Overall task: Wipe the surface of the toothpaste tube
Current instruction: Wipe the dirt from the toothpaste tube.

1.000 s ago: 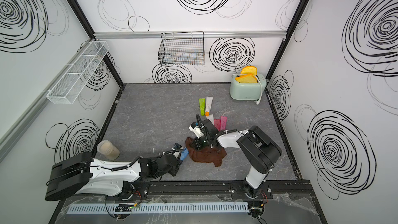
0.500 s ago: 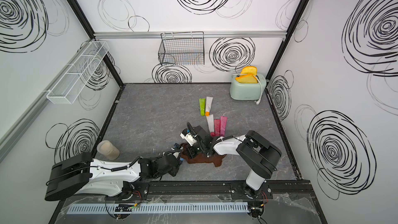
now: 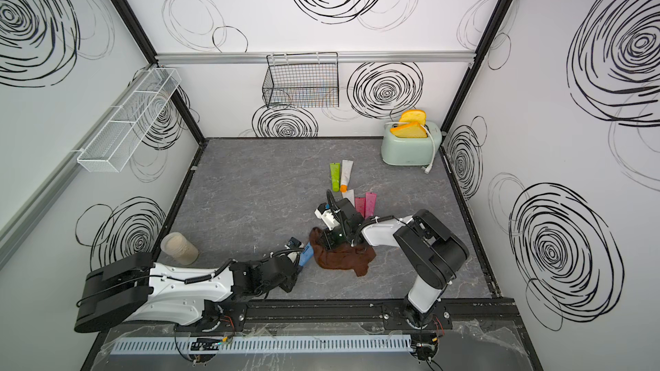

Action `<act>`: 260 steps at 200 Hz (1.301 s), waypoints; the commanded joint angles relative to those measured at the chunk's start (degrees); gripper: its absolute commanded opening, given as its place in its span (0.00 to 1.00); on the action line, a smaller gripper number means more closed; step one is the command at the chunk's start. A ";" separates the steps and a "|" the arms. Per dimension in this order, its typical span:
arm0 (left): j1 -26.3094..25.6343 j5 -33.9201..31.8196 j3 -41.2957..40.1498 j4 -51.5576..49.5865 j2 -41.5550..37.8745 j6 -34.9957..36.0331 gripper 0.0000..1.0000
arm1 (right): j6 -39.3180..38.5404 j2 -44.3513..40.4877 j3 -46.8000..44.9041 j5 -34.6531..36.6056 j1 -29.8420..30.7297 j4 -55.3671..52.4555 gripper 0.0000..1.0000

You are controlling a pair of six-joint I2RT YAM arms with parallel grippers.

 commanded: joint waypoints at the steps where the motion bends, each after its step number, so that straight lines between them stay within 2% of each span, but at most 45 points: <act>1: -0.52 -0.54 1.10 -0.23 0.79 0.59 0.00 | 0.87 0.10 -0.11 -0.79 5.29 -1.89 0.00; 23: -0.52 -0.63 1.15 -0.22 0.70 0.59 0.00 | 2.96 -0.99 -0.27 0.64 9.49 -1.04 0.00; 47: -0.49 -0.54 1.02 -0.24 0.62 0.50 0.00 | 3.91 -0.98 -0.84 0.74 10.01 0.40 0.00; 77: -0.46 -0.67 1.03 -0.18 0.62 0.50 0.00 | 1.58 1.12 -0.21 1.50 5.60 -1.00 0.00; 107: -0.52 -0.72 0.97 -0.19 0.35 0.41 0.00 | -1.47 3.01 1.61 6.63 -0.95 -5.44 0.00; 122: -0.52 -0.72 1.01 -0.31 0.52 0.46 0.00 | -1.61 2.68 1.57 7.17 -2.00 -5.34 0.00; 144: -0.52 -0.81 1.03 -0.35 0.64 0.50 0.00 | -0.71 1.56 0.73 5.25 -0.17 -3.82 0.00; 211: -0.32 -0.89 1.11 -0.36 0.71 0.50 0.00 | 6.05 -2.77 -2.34 1.36 10.95 0.87 0.00; 238: -0.27 -0.85 1.10 -0.39 0.87 0.50 0.00 | 5.45 -0.73 -2.66 1.46 9.65 1.47 0.00; 260: -0.18 -0.93 1.04 -0.44 0.57 0.37 0.00 | 3.51 1.11 -2.02 0.78 4.28 0.89 0.00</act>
